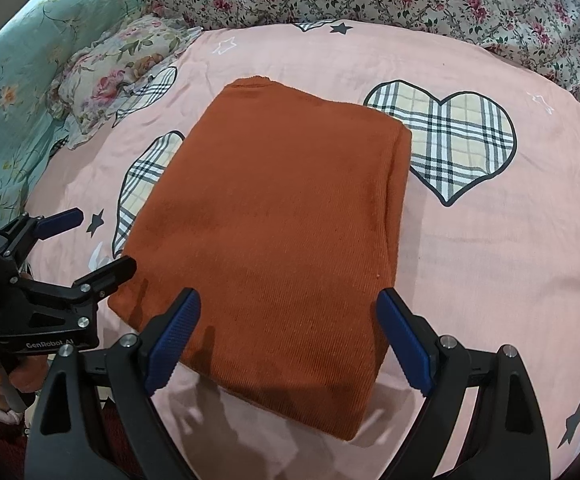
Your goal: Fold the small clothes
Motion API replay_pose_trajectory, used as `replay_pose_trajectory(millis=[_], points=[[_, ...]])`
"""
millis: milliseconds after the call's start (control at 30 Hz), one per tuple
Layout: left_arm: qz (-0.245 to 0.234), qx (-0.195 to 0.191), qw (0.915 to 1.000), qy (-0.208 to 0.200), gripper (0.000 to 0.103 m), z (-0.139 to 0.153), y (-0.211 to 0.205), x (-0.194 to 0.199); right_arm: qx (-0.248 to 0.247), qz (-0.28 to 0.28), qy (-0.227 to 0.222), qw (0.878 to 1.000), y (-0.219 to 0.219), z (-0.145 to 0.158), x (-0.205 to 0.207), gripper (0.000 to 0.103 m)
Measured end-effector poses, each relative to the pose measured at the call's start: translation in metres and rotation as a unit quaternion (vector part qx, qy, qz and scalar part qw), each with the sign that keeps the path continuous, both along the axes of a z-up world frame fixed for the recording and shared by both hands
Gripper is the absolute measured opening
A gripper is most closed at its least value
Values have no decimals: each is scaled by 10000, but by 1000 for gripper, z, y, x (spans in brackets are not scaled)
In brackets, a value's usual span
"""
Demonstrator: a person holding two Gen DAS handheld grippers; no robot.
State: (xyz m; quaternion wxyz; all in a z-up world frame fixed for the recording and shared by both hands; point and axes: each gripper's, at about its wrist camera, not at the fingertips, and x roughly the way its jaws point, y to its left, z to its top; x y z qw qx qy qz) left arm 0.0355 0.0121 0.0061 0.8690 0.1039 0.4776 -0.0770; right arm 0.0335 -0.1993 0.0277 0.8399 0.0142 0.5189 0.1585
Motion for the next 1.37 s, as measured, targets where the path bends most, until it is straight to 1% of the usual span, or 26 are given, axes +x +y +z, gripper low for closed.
replay_pose_trajectory(millis=[133,367,1133,1300,1367], points=[[33,-33,10000,12,99,0,1,3,1,5,-4,10000,0,0,0,90],[49,-71,10000,-33,99,0,-1,7,26,-44,-41,10000,-5,3,13,90],[130,-124,9998,-30,99,-1,-2,16,42,-204,-18,9998,-9,-2,16,90],[35,-133,9999,36,99,-3,-6,18,77,-274,-16,9996,-15,-2,17,90],[-22,-198,9998,57,99,-3,-7,19,95,-350,-1,9993,-18,-4,18,90]])
